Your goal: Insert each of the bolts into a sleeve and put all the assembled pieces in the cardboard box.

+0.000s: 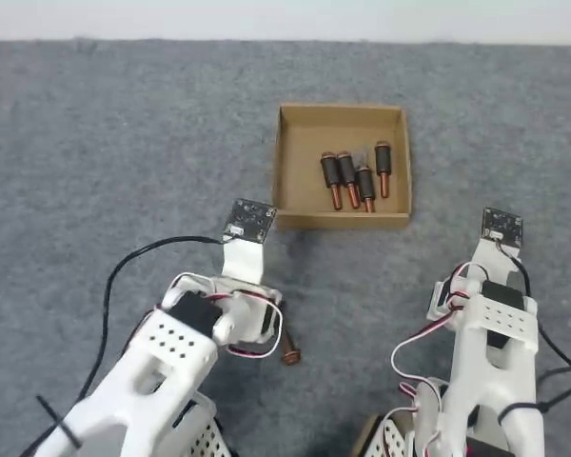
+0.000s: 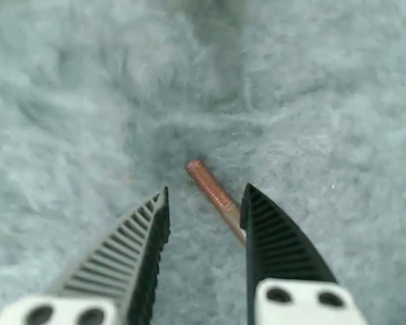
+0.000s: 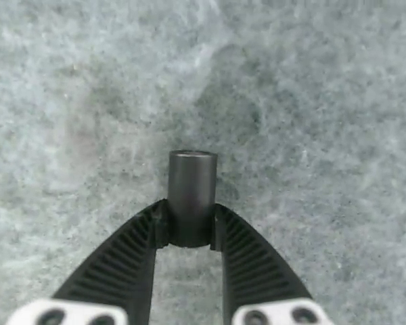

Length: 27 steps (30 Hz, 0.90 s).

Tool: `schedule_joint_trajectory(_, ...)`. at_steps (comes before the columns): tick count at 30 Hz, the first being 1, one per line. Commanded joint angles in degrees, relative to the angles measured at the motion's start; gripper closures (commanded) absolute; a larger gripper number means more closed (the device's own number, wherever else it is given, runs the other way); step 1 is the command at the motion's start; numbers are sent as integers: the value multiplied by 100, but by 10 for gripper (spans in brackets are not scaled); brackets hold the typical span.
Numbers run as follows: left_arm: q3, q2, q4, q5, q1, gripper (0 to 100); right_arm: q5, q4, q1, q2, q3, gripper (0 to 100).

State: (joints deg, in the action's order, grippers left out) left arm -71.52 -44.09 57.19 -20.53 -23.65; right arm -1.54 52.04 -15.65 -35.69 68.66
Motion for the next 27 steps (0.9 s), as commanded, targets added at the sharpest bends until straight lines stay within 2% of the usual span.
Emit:
schedule_joint_trajectory(1, 251, 721, -193, -132, -158, 834, -88, -66, 75, 22, -35, 992)
schedule_joint_trajectory(7, 831, 1864, -220, -492, -185, 834, -79, -57, 75, 22, -35, 992)
schedule_joint_trajectory(10, 910, 2338, -589, -642, -149, 836, -88, -48, 75, 22, -35, 992)
schedule_joint_trajectory(15, 1156, 2690, -440, -668, -149, 844, -88, -48, 75, 22, -35, 992)
schedule_joint_trajectory(18, 1174, 2690, -431, -624, -185, 943, -97, -48, 75, 13, -35, 992)
schedule_joint_trajectory(19, 1182, 2690, -457, -536, -185, 989, -97, -48, 75, 13, -35, 992)
schedule_joint_trajectory(20, 1209, 2690, -440, -352, -185, 994, -97, -48, 75, 13, -35, 992)
schedule_joint_trajectory(23, 1358, 2690, -255, 501, -141, 989, -97, -48, 75, 4, -35, 992)
schedule_joint_trajectory(27, 1903, 2690, 387, 1837, -132, 991, -97, -57, 75, 4, -35, 992)
